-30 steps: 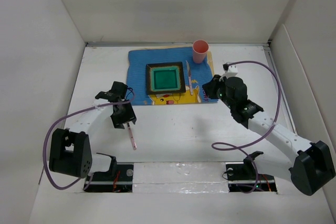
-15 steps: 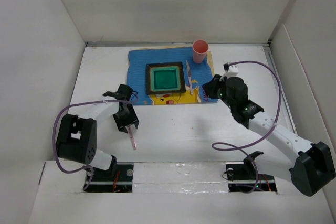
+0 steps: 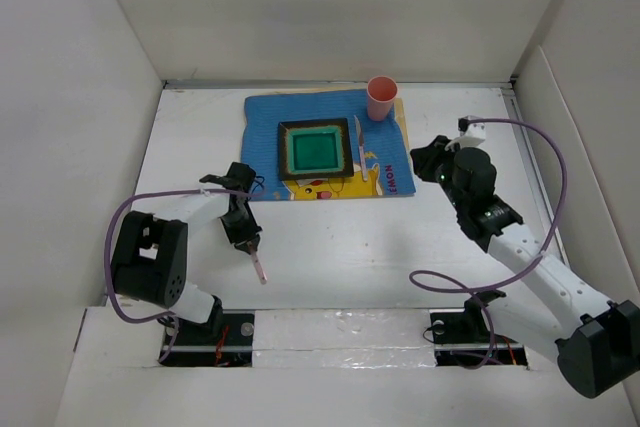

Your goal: Set the dinner table for one person

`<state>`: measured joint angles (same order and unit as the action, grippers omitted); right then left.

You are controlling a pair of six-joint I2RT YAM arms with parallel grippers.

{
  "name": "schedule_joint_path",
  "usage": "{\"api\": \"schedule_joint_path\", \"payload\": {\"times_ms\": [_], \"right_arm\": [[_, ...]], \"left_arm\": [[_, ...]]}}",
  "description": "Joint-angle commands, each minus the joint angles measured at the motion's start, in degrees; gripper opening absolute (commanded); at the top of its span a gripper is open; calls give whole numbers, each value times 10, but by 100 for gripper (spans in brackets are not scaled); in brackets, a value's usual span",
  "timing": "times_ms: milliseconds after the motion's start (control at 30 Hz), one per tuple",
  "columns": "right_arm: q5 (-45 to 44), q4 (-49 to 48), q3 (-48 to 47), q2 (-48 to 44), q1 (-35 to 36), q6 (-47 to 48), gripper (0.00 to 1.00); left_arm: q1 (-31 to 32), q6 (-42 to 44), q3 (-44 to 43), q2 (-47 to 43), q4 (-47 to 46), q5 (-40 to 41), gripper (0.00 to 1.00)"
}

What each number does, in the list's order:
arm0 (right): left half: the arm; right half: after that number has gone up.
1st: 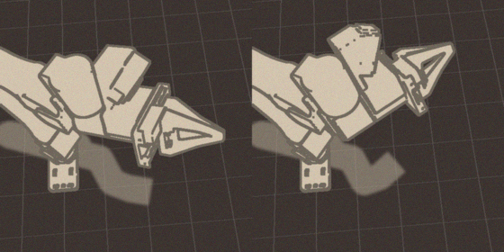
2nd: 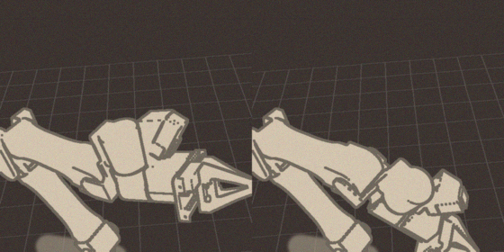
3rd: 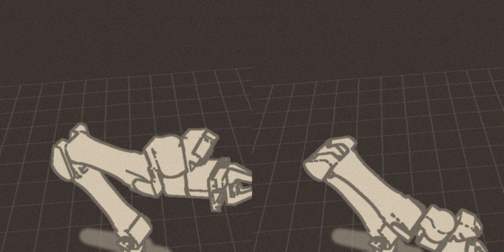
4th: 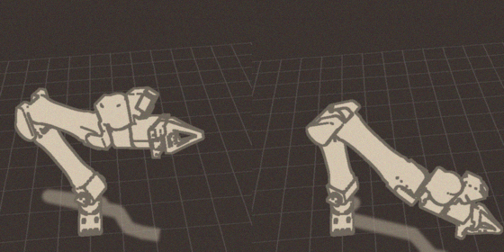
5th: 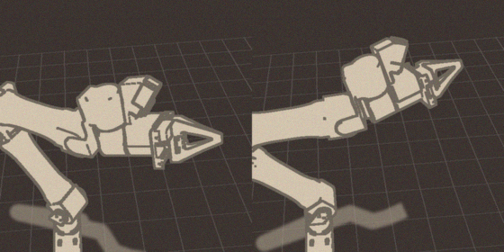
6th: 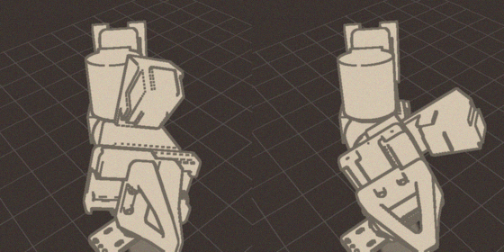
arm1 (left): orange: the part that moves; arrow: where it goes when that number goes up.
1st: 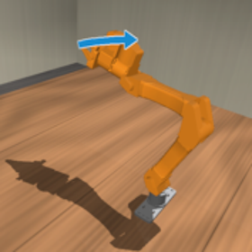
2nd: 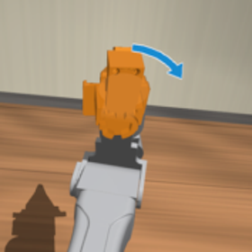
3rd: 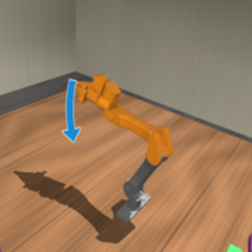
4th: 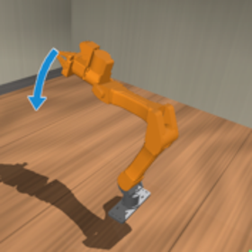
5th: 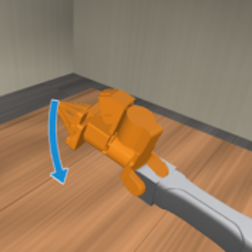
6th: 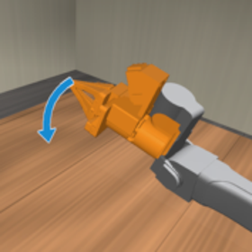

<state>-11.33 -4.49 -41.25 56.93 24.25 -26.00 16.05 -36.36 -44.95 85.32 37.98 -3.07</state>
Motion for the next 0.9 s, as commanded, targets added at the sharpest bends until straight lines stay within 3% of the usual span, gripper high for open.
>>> {"api": "schedule_joint_path", "payload": {"times_ms": [0, 233, 400, 500, 567, 600, 633, 867], "right_arm": [[-1, -17, 10, -9, -17, -11, 27], [28, -22, 6, 20, -17, -13, 27], [32, -33, 11, 21, -17, -17, 27], [32, -41, 14, 23, -17, -15, 28], [43, -46, 15, 26, -11, -14, 28], [43, -53, 17, 31, -5, -13, 28], [44, -54, 17, 35, -5, -13, 28], [33, -45, -3, 71, 22, -1, 29]], "left_arm": [[4, 4, 7, 0, 0, 0, 0], [4, 23, -23, -112, 11, -30, 0], [4, 46, -83, -153, -40, -4, 0], [4, 82, -152, -105, -67, 14, 0], [4, 95, -196, -39, -70, 47, 0], [4, 116, -274, 17, -63, 70, 0], [4, 121, -275, 45, -63, 82, 0], [4, 190, -536, 283, 18, 124, 0]]}}
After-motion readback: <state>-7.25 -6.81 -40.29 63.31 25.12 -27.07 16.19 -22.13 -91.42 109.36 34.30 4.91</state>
